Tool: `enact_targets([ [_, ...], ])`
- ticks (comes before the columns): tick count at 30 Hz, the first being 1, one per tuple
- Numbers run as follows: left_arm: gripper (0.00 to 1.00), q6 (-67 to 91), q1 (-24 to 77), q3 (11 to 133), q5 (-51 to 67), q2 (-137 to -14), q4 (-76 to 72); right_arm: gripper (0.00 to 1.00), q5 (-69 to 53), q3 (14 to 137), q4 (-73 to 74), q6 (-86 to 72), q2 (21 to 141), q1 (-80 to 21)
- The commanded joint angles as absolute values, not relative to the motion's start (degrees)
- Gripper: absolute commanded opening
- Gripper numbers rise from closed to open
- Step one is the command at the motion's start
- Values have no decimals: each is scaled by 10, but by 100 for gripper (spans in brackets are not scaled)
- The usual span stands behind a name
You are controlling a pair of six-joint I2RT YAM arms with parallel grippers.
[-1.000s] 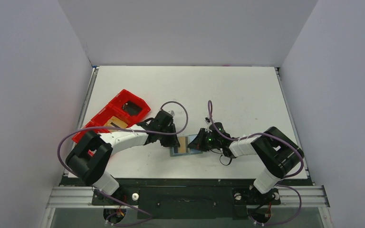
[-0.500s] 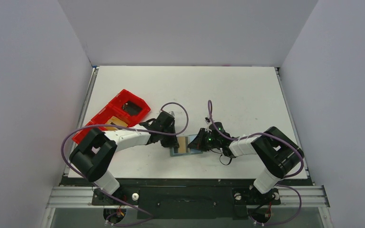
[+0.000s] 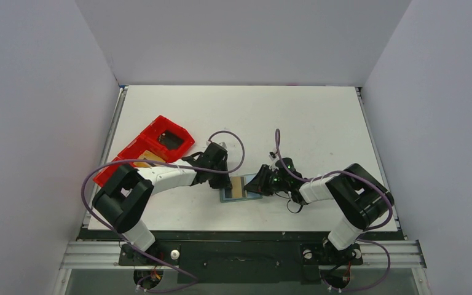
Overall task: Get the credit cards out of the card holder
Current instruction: Remove the credit card from the card holder.
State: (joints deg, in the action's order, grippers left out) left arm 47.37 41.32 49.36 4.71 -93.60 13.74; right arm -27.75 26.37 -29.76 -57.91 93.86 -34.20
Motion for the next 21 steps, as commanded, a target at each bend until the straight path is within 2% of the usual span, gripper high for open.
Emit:
enact_targets([
  [1,0,451,411,487,-17,-975,189,18,-277,241,-324,-587,951,-325],
  [7,0,450,411,489,-17,-982,191,21,-304,227,-397,-624,976,-315],
  [16,0,451,412,484,-15,-990,188,21,-302,232,-424,-645,1005,-316],
  [21,0,453,411,479,-15,-991,185,15,-305,230,-449,-661,1018,-315],
])
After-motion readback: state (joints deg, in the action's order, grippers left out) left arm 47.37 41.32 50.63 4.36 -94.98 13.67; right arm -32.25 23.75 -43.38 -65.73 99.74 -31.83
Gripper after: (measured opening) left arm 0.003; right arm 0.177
